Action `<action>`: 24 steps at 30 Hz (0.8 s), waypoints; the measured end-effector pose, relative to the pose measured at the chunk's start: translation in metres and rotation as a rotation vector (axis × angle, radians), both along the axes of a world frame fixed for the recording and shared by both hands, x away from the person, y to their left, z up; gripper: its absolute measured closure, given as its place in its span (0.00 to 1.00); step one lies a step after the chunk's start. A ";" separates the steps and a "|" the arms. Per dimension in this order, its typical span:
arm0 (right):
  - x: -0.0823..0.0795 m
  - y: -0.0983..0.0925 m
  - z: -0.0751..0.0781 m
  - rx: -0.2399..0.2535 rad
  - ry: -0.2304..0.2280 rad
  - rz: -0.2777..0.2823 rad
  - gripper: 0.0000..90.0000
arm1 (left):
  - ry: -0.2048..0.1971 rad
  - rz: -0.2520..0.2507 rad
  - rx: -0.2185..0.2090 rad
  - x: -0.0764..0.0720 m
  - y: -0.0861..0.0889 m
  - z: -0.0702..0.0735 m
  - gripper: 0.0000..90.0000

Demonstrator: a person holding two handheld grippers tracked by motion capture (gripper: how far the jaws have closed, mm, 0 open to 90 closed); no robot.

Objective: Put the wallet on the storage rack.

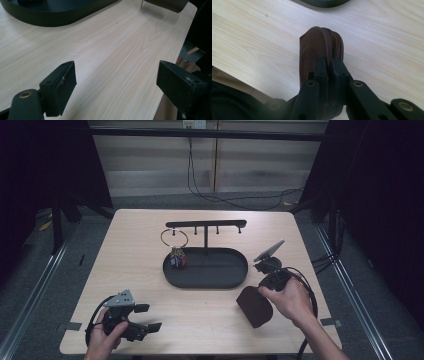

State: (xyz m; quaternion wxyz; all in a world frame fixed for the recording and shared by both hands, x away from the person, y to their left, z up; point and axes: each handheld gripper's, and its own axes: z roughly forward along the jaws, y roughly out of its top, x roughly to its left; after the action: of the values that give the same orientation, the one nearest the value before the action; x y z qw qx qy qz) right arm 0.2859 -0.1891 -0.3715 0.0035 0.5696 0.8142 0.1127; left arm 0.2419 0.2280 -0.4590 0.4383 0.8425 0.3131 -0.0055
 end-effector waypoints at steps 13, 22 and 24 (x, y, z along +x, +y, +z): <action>0.010 -0.003 0.016 -0.011 -0.011 -0.005 0.93 | -0.008 -0.003 -0.008 0.000 0.000 0.001 0.18; 0.018 0.000 0.030 -0.007 -0.035 0.003 0.93 | -0.014 -0.007 -0.009 0.000 0.001 0.002 0.18; 0.019 0.001 0.033 -0.003 -0.048 -0.001 0.93 | -0.013 -0.006 -0.012 0.000 0.001 0.002 0.18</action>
State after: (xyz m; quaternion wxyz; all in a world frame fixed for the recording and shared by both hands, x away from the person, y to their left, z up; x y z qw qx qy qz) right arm 0.3050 -0.1883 -0.3389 0.0239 0.5671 0.8138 0.1249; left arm 0.2415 0.2291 -0.4570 0.4455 0.8407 0.3078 -0.0034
